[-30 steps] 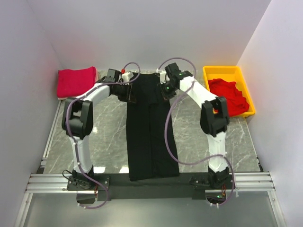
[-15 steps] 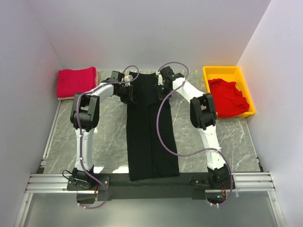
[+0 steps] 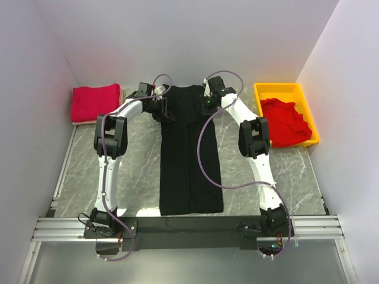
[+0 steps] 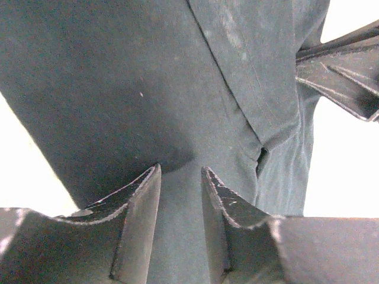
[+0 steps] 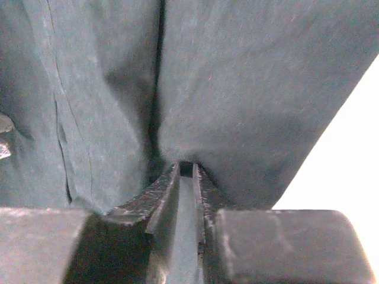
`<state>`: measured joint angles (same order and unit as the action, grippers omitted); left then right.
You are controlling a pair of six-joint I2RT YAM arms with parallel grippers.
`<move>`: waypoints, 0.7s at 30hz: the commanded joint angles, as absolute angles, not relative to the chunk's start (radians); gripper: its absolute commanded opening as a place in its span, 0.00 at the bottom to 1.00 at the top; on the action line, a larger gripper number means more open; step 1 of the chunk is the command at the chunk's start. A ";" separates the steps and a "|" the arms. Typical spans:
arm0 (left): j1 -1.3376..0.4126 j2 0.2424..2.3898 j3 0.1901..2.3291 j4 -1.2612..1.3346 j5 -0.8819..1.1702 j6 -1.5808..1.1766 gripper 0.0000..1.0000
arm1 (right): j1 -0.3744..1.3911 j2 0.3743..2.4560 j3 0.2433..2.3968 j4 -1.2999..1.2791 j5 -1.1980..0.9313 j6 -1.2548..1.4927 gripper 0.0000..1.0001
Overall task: Fold and stack the t-shirts
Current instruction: Fold the tshirt
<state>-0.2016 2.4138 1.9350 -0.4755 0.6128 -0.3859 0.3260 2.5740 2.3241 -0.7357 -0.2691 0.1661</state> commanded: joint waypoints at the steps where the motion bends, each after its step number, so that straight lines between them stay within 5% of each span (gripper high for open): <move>1: -0.167 2.389 1.925 -0.397 0.577 -0.341 0.43 | 0.313 2.596 2.394 -0.672 -0.225 0.135 0.25; 5: -0.153 2.275 1.866 -0.319 0.646 -0.272 0.49 | 0.316 2.481 2.382 -0.655 -0.304 0.023 0.41; 10: -0.152 1.927 1.616 -0.219 0.676 -0.111 0.62 | 0.334 2.117 2.105 -0.623 -0.443 -0.152 0.73; 21: -0.137 1.125 0.924 -0.549 0.840 0.625 0.60 | 0.489 1.124 0.914 -0.446 -0.353 -0.626 0.73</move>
<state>-0.1352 1.2121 1.0512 -0.3603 0.7479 0.3180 0.4259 1.2373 1.1812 -0.4831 -0.3935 -0.4141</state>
